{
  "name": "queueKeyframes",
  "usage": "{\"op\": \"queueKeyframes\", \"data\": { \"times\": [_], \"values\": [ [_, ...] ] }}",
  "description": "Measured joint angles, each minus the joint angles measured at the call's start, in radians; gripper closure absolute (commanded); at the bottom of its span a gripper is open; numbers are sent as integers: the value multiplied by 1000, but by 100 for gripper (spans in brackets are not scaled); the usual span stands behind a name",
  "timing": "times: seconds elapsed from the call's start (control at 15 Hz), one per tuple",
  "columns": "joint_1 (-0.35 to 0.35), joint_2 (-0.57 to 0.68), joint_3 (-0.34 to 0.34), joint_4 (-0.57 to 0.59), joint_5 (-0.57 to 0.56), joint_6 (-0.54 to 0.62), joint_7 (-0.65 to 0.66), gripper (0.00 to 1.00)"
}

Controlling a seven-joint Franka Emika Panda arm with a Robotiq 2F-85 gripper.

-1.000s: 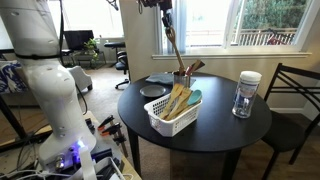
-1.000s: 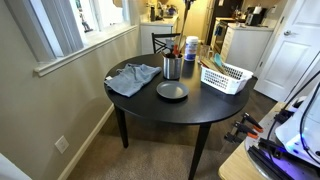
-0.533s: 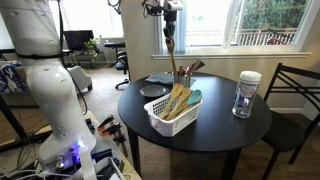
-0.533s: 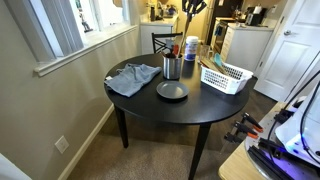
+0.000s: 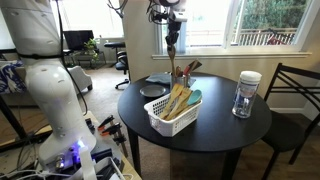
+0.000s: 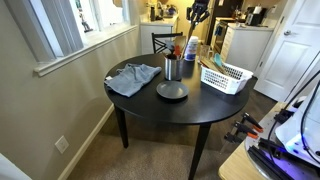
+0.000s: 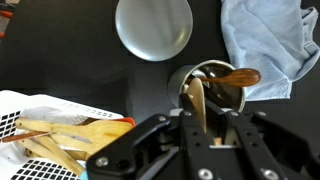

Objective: Put one wooden spoon from the basket in the silver holder.

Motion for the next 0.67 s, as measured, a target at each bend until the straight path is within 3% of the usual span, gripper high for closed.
{"op": "queueKeyframes", "data": {
  "times": [0.13, 0.2, 0.27, 0.67],
  "values": [
    [-12, 11, -11, -25, 49, 15, 0, 93],
    [-19, 17, -16, -39, 74, 25, 0, 65],
    [-25, 23, -21, -49, 93, 31, 0, 64],
    [-33, 57, -32, -72, 113, 31, 26, 27]
  ]
}}
